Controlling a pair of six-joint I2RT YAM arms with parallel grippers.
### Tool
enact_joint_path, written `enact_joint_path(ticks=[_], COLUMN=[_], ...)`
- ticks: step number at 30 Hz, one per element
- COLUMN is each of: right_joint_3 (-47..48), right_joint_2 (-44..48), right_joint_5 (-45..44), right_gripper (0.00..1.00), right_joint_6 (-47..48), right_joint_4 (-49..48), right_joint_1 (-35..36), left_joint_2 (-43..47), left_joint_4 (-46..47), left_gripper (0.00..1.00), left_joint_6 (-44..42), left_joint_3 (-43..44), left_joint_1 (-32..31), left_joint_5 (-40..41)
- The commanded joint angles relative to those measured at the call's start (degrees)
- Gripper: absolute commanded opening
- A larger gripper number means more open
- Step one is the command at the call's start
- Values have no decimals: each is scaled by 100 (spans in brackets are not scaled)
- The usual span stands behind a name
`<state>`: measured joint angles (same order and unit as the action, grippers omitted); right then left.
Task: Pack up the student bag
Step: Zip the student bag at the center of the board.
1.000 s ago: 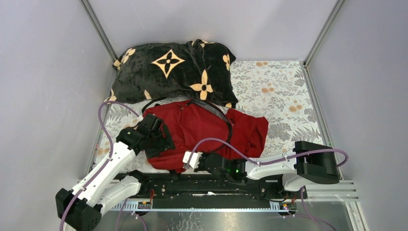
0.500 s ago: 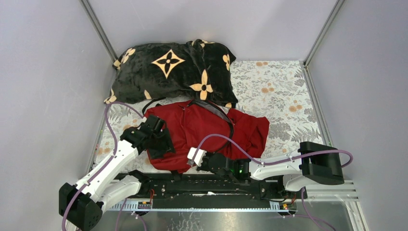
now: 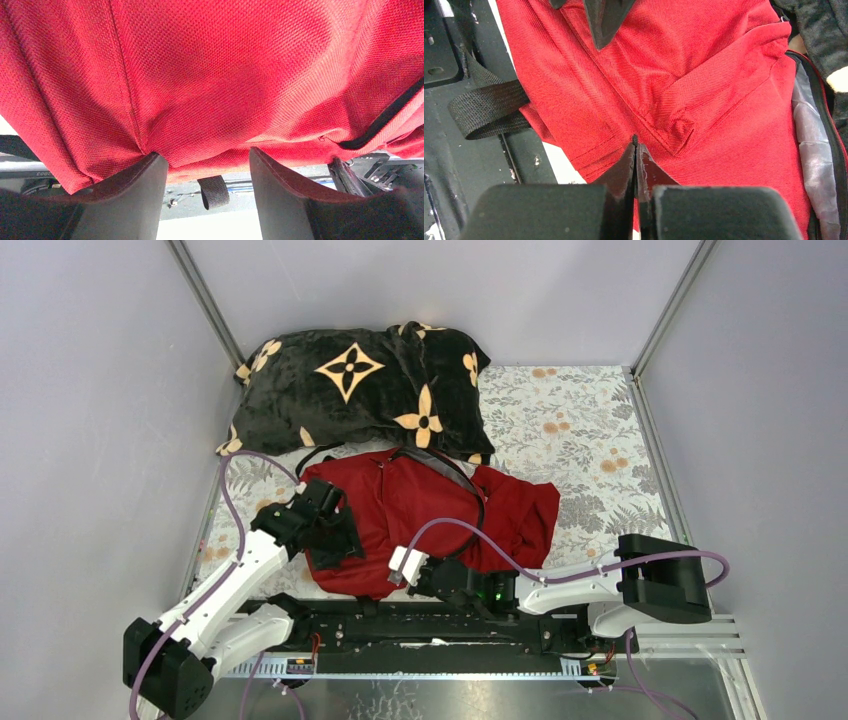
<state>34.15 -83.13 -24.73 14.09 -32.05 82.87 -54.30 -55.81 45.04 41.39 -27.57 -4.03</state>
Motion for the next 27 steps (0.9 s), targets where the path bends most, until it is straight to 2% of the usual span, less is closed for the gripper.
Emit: enact_joint_path(ticks=[1,5,7,11,16,19,22,26,27], right_joint_3=[-19,-217,-360,-737,-1009,-1165,-1396,-1526,-1541], right_joint_2=[128,511,712,1061,1350,1459,1601,1672,1696], right_joint_5=[-299,-233,-208,46,132,151,214,283,289], right_gripper=[0,0,0,0,0,0,0,0,0], right_joint_6=[-63,-223,-408,-841,-1311,-1694,-2039,-2246,-2297], right_joint_4=[-452,-498,-551,-755,-992,-1207,-1500,-1653,-1653], right_joint_1=[27,23,-10,-162,-281,-404,-588,-725,-749], left_joint_2=[1,558,603,142,-372,-476,-348,-280,-282], left_joint_4=[498,806,886,827,741,889,1423,2019,2099], left_gripper=[64,63,70,74,80,81,81,81,80], left_joint_6=[-304,-653,-1113,-2028,-2534,-2628,-2719,-2947,-3076], left_joint_3=[140,552,680,760,1131,1473,1360,927,835], left_joint_1=[1,-627,-704,-868,-1076,-1400,-1971,-2323,-2463], left_joint_5=[-192,41,-263,-843,-1133,-588,182,198,422])
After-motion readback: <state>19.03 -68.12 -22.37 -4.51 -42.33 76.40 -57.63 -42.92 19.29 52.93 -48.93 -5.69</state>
